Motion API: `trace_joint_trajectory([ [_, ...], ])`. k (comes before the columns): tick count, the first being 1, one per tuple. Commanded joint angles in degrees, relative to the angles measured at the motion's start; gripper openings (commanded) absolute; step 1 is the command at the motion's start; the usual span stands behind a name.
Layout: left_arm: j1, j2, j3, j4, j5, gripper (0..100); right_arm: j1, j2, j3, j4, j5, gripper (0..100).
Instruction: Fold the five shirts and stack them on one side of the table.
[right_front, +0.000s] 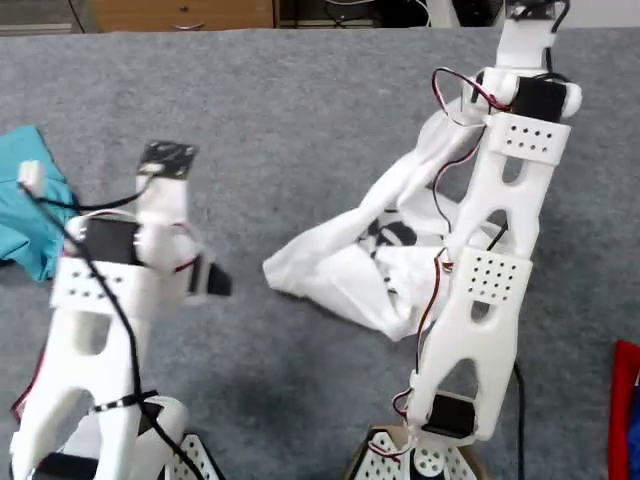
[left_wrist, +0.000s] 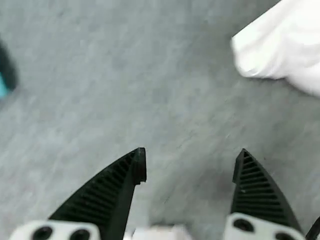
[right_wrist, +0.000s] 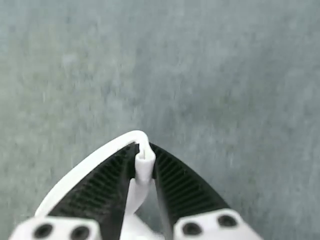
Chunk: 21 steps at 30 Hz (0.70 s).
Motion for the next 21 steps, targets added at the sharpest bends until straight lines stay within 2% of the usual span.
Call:
trace_joint_trajectory([
  [1, 5.89, 4.09, -0.18, -8.62, 6.59, 29, 0.48, -1.89, -1.36, -5.36, -0.18, 0.5],
  [6, 7.91, 19.82, -1.49, -21.45, 14.42, 29, 0.40, 1.19, -1.45, -6.86, -0.18, 0.5],
  [10, 7.82, 34.68, -9.14, -26.20, 18.46, 29, 0.66, 2.24, -1.36, -8.35, -0.18, 0.5],
  [15, 7.74, 50.86, -25.41, -25.23, 22.07, 29, 0.31, 3.21, -1.36, -8.44, -0.18, 0.5],
  [21, 7.91, 65.36, -40.97, -13.19, 22.42, 29, 0.31, 3.30, -1.36, -8.53, -0.18, 0.5],
])
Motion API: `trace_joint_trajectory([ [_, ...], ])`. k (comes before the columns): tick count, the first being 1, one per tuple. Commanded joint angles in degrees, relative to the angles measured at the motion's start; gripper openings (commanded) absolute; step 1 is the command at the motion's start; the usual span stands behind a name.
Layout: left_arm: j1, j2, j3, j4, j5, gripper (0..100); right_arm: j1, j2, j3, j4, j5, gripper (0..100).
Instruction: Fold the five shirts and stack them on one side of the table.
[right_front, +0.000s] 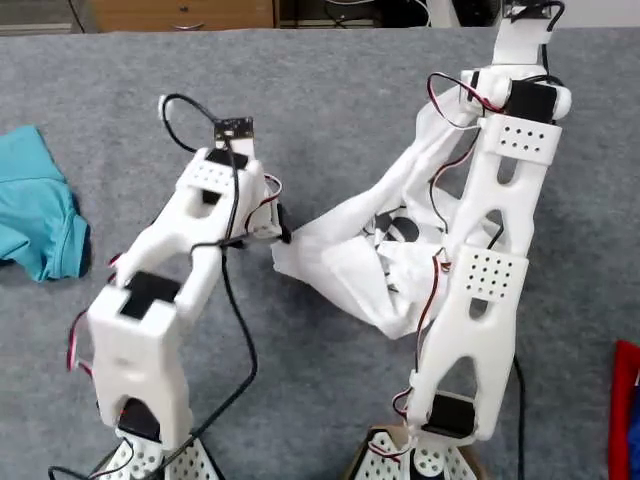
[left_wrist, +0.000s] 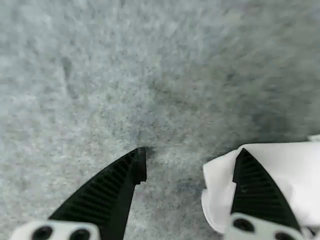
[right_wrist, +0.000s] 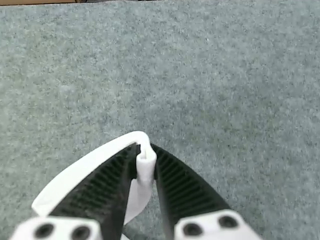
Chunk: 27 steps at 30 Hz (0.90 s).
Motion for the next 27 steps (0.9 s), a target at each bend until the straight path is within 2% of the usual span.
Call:
trace_joint_trajectory([
  [1, 0.44, 5.49, -10.29, 7.30, 0.53, 29, 0.48, -0.40, -1.36, -1.41, -0.18, 0.5],
  [4, 1.32, 8.48, -14.33, 11.69, 0.70, 29, 0.48, -0.31, -1.36, -1.41, -0.18, 0.5],
  [8, 3.87, 9.54, -15.47, 12.66, 0.79, 27, 0.40, -0.31, -1.36, -1.41, -0.18, 0.5],
  [14, 9.49, 10.24, -15.74, 12.40, 0.35, 2, 0.40, -0.31, -1.36, -1.41, -0.18, 0.5],
  [17, 11.25, 11.56, -15.56, 12.66, 0.88, 2, 0.40, -0.40, -1.36, -1.32, -0.18, 0.5],
  [21, 10.11, 11.65, -16.70, 12.57, 0.88, 2, 0.40, -0.57, -1.36, -1.32, -0.18, 0.5],
  [27, 1.93, 11.65, -27.34, 14.95, 2.46, 2, 0.48, -0.75, -1.63, -0.88, -0.18, 0.5],
])
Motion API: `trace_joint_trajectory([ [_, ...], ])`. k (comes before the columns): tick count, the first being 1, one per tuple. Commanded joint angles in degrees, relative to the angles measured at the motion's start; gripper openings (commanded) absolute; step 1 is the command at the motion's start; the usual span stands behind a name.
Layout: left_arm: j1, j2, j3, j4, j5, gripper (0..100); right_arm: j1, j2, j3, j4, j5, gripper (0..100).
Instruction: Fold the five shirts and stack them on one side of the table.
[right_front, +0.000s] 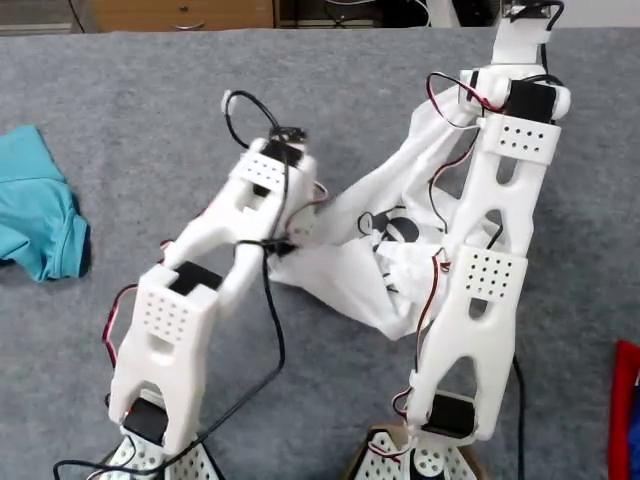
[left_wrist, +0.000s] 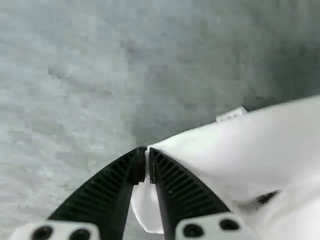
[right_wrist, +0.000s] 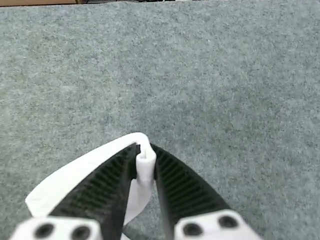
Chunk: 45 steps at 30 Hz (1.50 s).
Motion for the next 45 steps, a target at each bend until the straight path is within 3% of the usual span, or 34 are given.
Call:
trace_joint_trajectory([
  [1, -6.51, -0.57, -10.64, 3.78, 1.58, 2, 0.57, -0.66, -2.42, -0.70, -0.26, 0.5],
  [6, -14.15, -0.57, -31.56, 13.71, 0.26, 2, -0.04, -2.42, -2.59, -0.26, -1.32, 0.5],
  [9, -18.20, -0.57, -45.01, 17.93, 0.18, 2, -1.63, -5.49, -2.59, 1.76, -5.63, 0.5],
  [15, -21.19, -1.45, -64.26, 18.37, 0.09, 2, -7.08, -12.18, -2.59, 5.54, -8.79, 0.5],
  [20, -21.01, -7.87, -70.59, 18.37, 0.00, 2, -9.10, -20.35, -2.68, 5.10, -8.79, 0.5],
  [25, -20.84, -20.26, -70.51, 18.37, -0.44, 2, -9.19, -33.98, -2.68, 3.78, -11.52, 0.5],
  [30, -19.52, -35.47, -65.32, 18.46, -5.45, 2, -9.27, -47.87, -2.51, -0.18, -11.60, 0.5],
  [41, -18.73, -78.99, -22.95, 18.46, -13.10, 2, -9.01, -66.24, -2.24, 0.35, -11.60, 0.5],
  [45, -19.25, -89.45, -13.27, 18.46, -15.21, 2, -9.01, -68.79, -2.24, 3.52, -11.60, 0.5],
])
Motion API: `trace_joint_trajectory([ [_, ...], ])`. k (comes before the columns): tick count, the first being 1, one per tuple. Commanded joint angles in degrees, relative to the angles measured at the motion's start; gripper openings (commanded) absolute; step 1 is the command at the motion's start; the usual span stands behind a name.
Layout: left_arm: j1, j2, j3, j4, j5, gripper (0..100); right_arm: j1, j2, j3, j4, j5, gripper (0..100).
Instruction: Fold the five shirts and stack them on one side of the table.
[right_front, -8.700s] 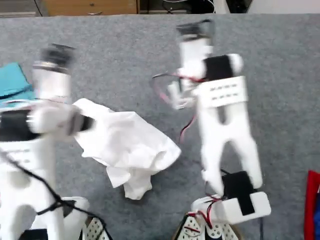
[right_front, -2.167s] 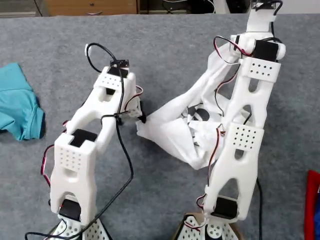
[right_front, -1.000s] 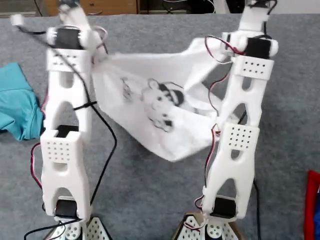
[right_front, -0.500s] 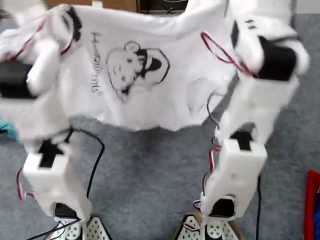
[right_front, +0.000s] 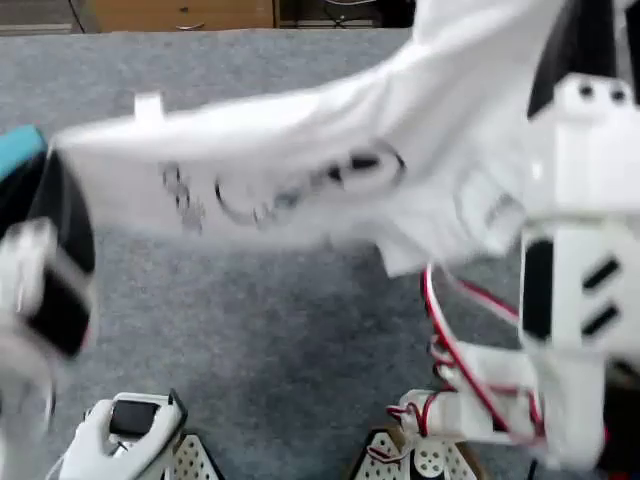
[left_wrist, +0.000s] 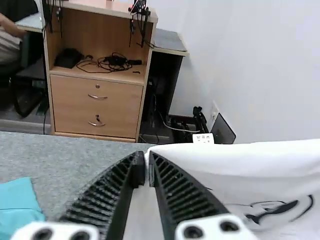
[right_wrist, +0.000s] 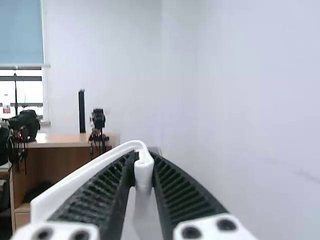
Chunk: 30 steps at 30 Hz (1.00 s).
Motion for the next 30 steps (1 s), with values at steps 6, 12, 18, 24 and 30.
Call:
trace_joint_trajectory([
  [6, -0.09, -10.33, 13.27, 0.53, -1.41, 2, -0.75, -1.89, 0.22, 7.12, -0.53, 0.5],
  [12, 0.09, -8.31, 24.79, 0.26, -1.76, 2, -0.92, -1.01, 19.47, 7.82, -0.62, 0.5],
  [18, -1.14, 1.27, 48.62, -17.93, -5.80, 2, -3.82, 5.67, 43.38, -3.08, 1.85, 0.5],
  [24, -3.08, 14.64, 66.90, -54.51, -6.07, 2, -5.41, 17.45, 61.76, -28.57, 1.85, 0.5],
  [30, -4.22, 33.89, 63.30, -72.53, -5.80, 2, -6.73, 29.85, 62.11, -45.54, 1.93, 0.5],
])
